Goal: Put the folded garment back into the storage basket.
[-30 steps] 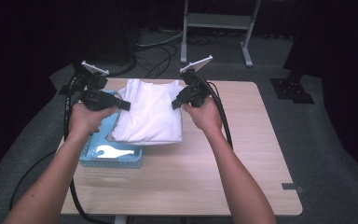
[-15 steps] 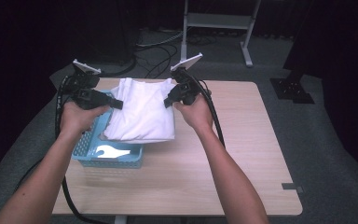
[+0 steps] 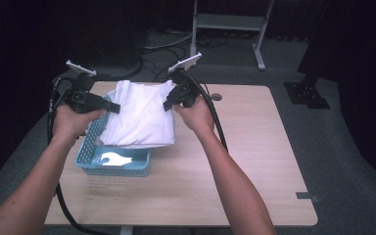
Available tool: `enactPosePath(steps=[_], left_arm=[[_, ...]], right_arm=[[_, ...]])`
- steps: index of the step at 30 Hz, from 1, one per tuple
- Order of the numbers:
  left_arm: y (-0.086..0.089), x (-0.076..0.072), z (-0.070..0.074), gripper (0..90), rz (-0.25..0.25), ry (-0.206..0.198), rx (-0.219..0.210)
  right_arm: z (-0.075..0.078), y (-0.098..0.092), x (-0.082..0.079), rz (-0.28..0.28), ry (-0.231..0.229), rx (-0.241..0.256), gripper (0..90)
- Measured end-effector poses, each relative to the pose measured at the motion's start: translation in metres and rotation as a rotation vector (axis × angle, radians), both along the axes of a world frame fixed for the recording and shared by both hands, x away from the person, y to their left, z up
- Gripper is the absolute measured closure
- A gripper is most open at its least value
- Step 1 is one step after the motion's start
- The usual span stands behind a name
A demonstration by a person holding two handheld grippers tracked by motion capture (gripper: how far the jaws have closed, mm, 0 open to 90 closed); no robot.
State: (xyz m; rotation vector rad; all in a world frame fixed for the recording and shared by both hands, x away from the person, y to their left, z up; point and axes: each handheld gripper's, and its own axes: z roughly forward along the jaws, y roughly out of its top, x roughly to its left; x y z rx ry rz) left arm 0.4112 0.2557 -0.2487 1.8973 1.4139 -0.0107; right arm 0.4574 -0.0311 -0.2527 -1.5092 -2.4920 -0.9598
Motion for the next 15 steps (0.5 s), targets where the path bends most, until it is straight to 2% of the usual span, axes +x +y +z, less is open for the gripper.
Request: enactPosePath(steps=[15], left_arm=[[0.022,-0.001,-0.001,81.1,0.034,0.006,0.016]], right_arm=[[-0.004,0.026,0.006,0.034,0.004,0.003,86.6]])
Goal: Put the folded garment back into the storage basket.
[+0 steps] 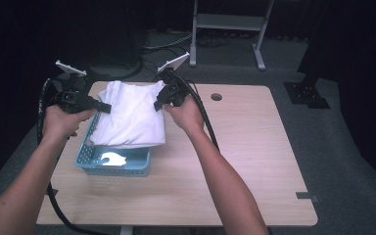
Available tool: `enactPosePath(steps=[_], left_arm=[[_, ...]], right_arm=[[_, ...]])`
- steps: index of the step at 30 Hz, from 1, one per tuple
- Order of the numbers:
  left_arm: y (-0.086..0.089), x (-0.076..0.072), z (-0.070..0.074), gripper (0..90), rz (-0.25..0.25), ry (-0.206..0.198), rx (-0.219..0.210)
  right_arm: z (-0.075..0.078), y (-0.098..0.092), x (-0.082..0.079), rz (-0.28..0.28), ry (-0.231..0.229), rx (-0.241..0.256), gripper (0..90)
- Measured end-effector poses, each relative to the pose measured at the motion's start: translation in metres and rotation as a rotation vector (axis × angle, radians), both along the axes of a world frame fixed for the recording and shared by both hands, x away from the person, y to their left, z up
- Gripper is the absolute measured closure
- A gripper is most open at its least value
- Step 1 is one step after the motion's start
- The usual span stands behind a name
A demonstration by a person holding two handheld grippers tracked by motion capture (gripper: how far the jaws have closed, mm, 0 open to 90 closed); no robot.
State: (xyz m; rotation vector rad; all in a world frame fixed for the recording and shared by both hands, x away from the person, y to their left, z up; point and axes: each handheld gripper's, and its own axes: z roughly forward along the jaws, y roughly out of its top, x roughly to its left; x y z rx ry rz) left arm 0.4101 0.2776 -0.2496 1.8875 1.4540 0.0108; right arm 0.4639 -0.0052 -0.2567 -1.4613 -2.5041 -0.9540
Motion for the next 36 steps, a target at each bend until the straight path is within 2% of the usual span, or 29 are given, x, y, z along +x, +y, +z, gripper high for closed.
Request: enactPosePath(steps=[16,36], left_arm=[[0.016,-0.002,0.0,81.1,0.022,-0.003,0.019],[0.03,-0.001,-0.009,81.0,0.037,0.015,0.048]], right_arm=[[-0.005,0.019,0.003,0.018,0.001,0.005,86.7],[-0.015,0.037,0.007,0.032,0.011,0.006,86.6]])
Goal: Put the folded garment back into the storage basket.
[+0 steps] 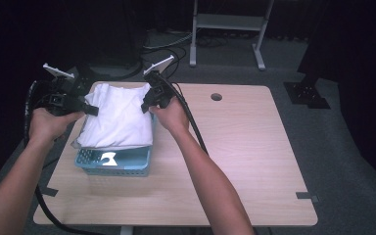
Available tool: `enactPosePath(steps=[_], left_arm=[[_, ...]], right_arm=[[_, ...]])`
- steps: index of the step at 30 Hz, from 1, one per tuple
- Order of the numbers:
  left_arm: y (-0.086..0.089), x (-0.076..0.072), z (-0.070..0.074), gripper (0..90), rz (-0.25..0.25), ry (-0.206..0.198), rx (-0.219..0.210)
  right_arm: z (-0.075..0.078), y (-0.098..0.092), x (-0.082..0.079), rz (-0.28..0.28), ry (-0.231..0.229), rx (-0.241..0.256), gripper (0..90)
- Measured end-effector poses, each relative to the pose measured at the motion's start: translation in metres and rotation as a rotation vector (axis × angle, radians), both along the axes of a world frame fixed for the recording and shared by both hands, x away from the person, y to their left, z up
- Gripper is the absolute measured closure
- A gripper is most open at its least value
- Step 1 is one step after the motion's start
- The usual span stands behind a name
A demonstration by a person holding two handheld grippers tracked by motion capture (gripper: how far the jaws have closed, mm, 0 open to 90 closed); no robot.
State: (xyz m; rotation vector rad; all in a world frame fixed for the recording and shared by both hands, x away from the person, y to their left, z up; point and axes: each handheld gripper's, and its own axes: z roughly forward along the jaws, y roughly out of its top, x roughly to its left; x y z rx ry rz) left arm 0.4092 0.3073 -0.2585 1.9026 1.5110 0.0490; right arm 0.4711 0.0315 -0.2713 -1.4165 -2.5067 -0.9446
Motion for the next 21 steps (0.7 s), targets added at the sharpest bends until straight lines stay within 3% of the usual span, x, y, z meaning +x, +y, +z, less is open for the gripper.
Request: enactPosePath(steps=[21], left_arm=[[0.006,0.004,-0.017,80.9,0.007,0.023,0.015]], right_arm=[[-0.013,0.011,0.005,0.006,0.016,-0.018,86.6]])
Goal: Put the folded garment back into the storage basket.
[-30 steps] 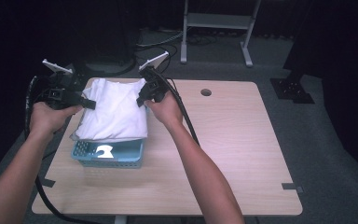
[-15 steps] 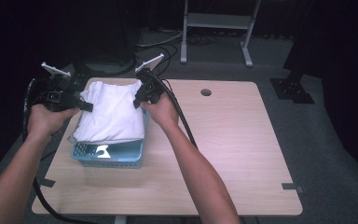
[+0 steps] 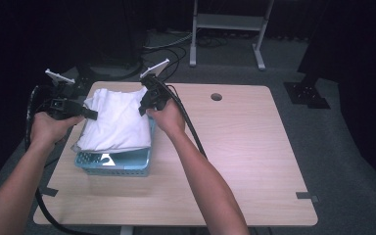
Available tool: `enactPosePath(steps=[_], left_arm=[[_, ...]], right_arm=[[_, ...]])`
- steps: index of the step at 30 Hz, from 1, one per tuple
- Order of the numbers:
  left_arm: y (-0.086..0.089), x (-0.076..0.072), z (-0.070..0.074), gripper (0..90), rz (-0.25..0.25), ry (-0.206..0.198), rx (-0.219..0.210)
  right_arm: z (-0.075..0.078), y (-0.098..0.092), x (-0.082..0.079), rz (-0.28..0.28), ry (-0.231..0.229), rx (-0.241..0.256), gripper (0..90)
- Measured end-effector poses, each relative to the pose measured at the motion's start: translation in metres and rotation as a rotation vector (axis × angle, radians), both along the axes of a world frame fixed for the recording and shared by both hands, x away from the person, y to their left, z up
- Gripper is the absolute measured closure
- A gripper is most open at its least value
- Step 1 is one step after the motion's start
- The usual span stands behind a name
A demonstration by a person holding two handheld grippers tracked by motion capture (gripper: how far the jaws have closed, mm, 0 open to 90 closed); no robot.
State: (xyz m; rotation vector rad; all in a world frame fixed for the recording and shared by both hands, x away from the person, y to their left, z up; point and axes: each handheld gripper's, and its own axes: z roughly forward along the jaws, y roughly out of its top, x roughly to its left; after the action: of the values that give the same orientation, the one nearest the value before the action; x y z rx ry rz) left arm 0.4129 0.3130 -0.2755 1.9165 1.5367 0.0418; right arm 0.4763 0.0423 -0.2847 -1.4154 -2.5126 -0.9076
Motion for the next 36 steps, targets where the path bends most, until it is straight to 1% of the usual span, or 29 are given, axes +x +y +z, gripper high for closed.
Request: enactPosePath(steps=[19,29,36], left_arm=[[0.003,0.006,-0.019,80.9,-0.001,0.023,-0.001],[0.002,0.008,-0.023,80.9,-0.004,0.027,0.014],[-0.003,0.01,-0.026,80.9,-0.008,0.035,0.038]], right_arm=[[-0.016,0.005,0.008,0.007,0.025,-0.011,86.5],[-0.024,0.006,0.01,0.006,0.037,-0.008,86.5],[-0.029,0.004,0.011,0.004,0.044,-0.006,86.5]])
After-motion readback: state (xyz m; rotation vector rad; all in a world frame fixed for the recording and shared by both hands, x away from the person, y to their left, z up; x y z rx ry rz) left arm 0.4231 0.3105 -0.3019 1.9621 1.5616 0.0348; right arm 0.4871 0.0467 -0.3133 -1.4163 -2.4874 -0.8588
